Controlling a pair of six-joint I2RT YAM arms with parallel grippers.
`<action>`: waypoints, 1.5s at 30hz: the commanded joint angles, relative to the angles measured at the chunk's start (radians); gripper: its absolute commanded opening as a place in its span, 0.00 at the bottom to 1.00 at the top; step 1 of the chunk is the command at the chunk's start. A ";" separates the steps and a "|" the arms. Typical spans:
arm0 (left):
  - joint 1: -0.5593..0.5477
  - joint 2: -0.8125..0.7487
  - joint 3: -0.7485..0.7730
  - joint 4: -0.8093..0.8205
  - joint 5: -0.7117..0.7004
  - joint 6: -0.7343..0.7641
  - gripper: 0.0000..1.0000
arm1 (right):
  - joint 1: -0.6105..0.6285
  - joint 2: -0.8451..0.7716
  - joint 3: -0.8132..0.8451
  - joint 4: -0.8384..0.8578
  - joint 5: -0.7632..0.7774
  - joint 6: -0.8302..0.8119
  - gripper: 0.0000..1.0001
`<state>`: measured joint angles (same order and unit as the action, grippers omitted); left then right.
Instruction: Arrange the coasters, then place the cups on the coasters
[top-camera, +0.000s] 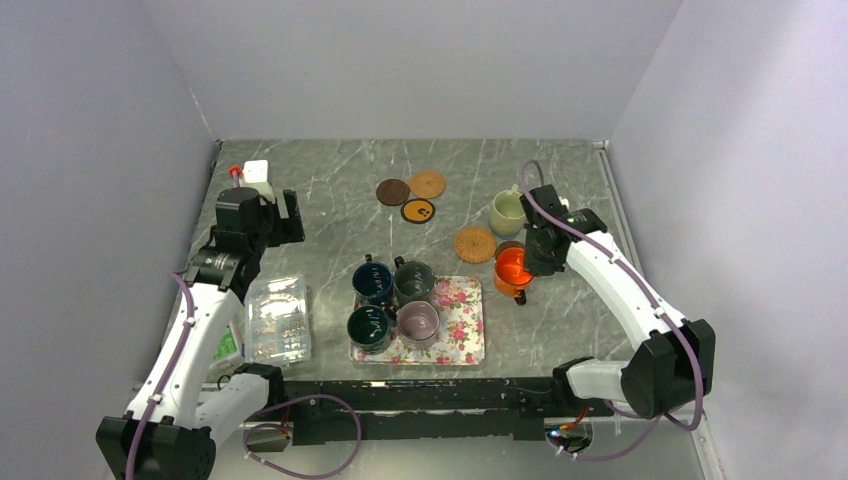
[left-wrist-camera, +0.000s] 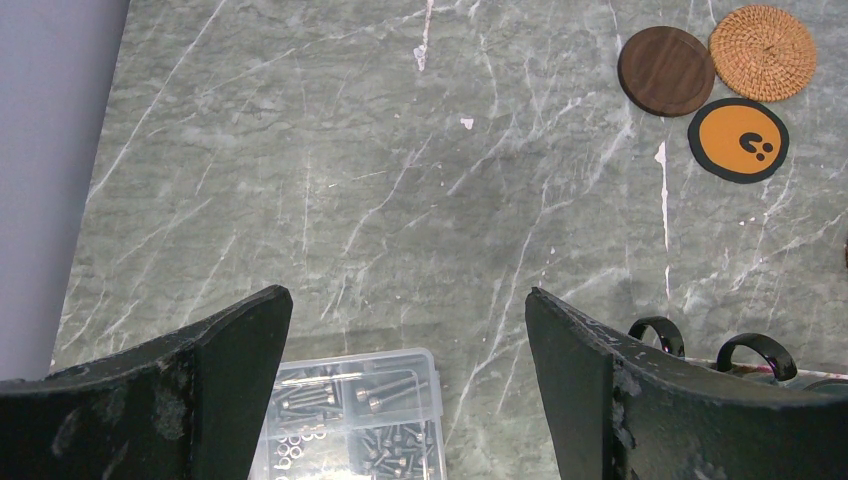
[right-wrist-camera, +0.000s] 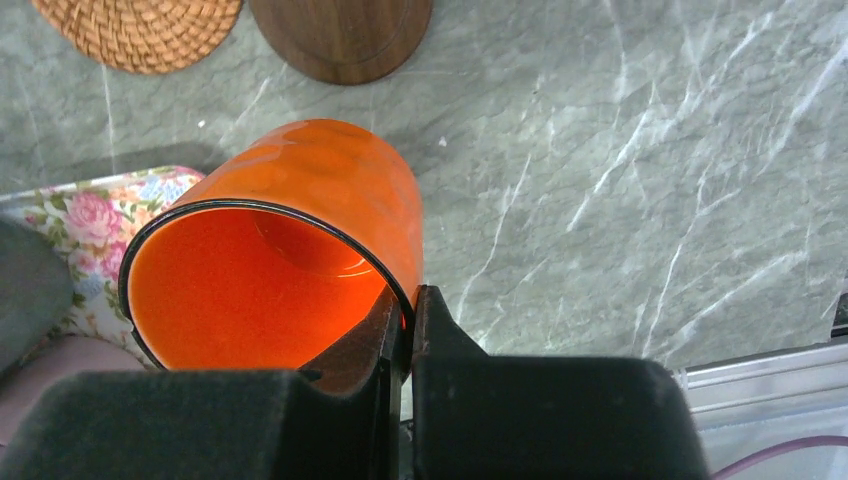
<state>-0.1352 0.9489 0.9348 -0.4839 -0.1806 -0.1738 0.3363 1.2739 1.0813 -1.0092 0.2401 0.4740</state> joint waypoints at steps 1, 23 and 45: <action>-0.004 -0.009 -0.004 0.011 0.006 -0.007 0.94 | -0.072 -0.013 0.035 0.095 -0.035 -0.051 0.00; -0.004 -0.002 -0.003 0.010 0.003 -0.004 0.94 | -0.224 0.116 0.036 0.248 -0.095 -0.012 0.00; -0.004 0.009 0.001 0.005 -0.004 -0.002 0.94 | -0.232 0.247 0.088 0.295 -0.059 -0.005 0.00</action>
<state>-0.1352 0.9600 0.9348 -0.4850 -0.1814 -0.1734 0.1097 1.5208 1.1038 -0.7727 0.1585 0.4541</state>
